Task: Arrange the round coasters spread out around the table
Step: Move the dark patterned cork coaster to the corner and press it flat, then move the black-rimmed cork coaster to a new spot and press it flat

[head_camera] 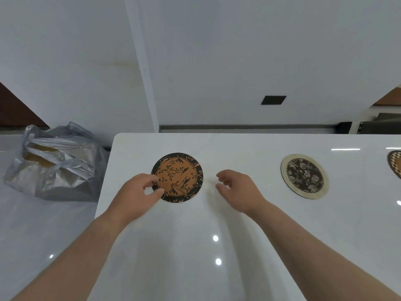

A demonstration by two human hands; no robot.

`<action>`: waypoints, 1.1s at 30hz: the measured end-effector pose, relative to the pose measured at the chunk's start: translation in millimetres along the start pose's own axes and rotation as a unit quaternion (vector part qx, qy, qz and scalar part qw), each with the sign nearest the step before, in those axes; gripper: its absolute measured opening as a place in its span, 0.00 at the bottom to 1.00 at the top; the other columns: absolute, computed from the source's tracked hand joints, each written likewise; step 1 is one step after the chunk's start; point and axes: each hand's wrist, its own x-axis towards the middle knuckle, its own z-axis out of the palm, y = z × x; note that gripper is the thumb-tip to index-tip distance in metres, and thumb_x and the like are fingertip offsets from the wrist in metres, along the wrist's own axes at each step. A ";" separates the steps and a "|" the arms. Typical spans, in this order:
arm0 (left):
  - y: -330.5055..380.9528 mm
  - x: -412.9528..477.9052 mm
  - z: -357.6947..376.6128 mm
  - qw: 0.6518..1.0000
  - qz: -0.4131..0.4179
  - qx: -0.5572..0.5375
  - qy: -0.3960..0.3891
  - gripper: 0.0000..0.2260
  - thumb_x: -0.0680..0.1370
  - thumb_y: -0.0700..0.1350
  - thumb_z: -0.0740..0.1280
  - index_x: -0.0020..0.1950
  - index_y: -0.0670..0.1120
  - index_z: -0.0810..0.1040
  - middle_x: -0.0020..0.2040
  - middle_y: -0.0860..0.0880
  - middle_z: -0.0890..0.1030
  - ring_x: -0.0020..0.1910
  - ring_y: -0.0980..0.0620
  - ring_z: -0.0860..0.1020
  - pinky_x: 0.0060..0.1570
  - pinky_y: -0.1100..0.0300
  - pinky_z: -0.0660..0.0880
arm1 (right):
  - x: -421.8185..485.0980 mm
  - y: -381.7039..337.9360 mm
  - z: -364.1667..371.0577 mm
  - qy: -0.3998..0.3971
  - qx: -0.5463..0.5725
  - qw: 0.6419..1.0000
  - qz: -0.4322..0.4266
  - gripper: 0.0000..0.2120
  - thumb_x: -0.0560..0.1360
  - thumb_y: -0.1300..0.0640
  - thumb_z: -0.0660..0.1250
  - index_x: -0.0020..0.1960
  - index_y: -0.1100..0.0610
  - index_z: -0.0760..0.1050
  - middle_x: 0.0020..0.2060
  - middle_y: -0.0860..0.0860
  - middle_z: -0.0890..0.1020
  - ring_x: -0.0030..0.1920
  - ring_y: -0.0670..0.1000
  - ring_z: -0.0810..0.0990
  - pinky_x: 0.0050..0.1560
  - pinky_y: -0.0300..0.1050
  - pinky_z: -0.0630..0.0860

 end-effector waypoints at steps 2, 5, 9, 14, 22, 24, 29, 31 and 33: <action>13.9 -10.0 -0.1 0.999 0.001 -0.031 -0.012 0.11 0.73 0.49 0.73 0.53 0.59 0.78 0.54 0.58 0.79 0.54 0.59 0.77 0.55 0.62 0.72 | -15.5 -3.3 -11.5 0.011 0.041 0.999 0.013 0.12 0.76 0.53 0.67 0.59 0.51 0.78 0.49 0.43 0.81 0.48 0.43 0.79 0.52 0.37 0.73; 38.4 -21.4 1.1 0.997 0.006 -0.077 -0.017 0.10 0.73 0.49 0.73 0.48 0.63 0.77 0.51 0.60 0.81 0.52 0.62 0.79 0.54 0.61 0.75 | -39.6 -5.5 -24.7 0.018 0.121 0.992 0.044 0.09 0.76 0.53 0.67 0.55 0.50 0.79 0.46 0.41 0.82 0.45 0.40 0.79 0.46 0.34 0.72; 71.9 -33.8 13.7 0.994 0.016 -0.097 -0.040 0.09 0.73 0.50 0.72 0.49 0.63 0.77 0.50 0.59 0.81 0.51 0.64 0.78 0.54 0.63 0.74 | -73.5 -3.2 -39.6 0.025 0.197 0.976 0.094 0.08 0.76 0.55 0.67 0.54 0.50 0.80 0.47 0.46 0.84 0.47 0.44 0.81 0.46 0.36 0.77; 115.0 -50.5 42.0 0.989 0.069 -0.100 -0.088 0.09 0.74 0.50 0.72 0.50 0.62 0.77 0.51 0.61 0.81 0.52 0.68 0.76 0.50 0.69 0.71 | -118.6 14.8 -69.2 0.062 0.195 0.971 0.123 0.08 0.76 0.55 0.66 0.54 0.49 0.80 0.47 0.46 0.83 0.46 0.44 0.81 0.44 0.35 0.76; 182.1 -92.2 113.9 0.974 0.119 -0.059 -0.185 0.11 0.74 0.52 0.71 0.56 0.58 0.78 0.52 0.63 0.79 0.53 0.64 0.77 0.51 0.67 0.72 | -215.9 71.9 -110.8 0.131 0.190 0.955 0.188 0.08 0.76 0.53 0.66 0.54 0.49 0.79 0.46 0.41 0.81 0.42 0.37 0.78 0.40 0.30 0.69; 195.6 -105.1 129.7 0.971 0.126 -0.054 -0.198 0.12 0.73 0.52 0.71 0.56 0.58 0.78 0.52 0.63 0.79 0.52 0.65 0.77 0.50 0.69 0.71 | -238.6 86.9 -120.1 0.143 0.195 0.950 0.197 0.07 0.76 0.53 0.66 0.54 0.48 0.79 0.47 0.41 0.82 0.46 0.38 0.79 0.42 0.31 0.71; 219.8 -137.8 162.2 0.965 0.129 -0.049 -0.222 0.10 0.73 0.52 0.71 0.54 0.58 0.79 0.51 0.62 0.80 0.52 0.66 0.77 0.51 0.68 0.72 | -285.8 118.1 -139.9 0.162 0.221 0.937 0.216 0.07 0.76 0.52 0.66 0.53 0.45 0.78 0.49 0.41 0.82 0.49 0.40 0.80 0.50 0.38 0.75; 226.2 -151.2 174.4 0.962 0.130 -0.039 -0.235 0.09 0.73 0.52 0.71 0.52 0.61 0.78 0.51 0.62 0.80 0.51 0.66 0.77 0.50 0.68 0.72 | -304.2 127.9 -143.4 0.171 0.232 0.931 0.224 0.07 0.76 0.52 0.66 0.53 0.43 0.78 0.50 0.41 0.82 0.49 0.40 0.80 0.50 0.39 0.75; 231.9 -164.6 187.6 0.960 0.132 -0.029 -0.247 0.08 0.73 0.53 0.71 0.50 0.63 0.77 0.51 0.62 0.80 0.51 0.69 0.76 0.49 0.69 0.71 | -322.1 137.8 -144.4 0.180 0.235 0.926 0.234 0.07 0.76 0.51 0.66 0.52 0.42 0.78 0.50 0.40 0.82 0.49 0.39 0.80 0.48 0.36 0.74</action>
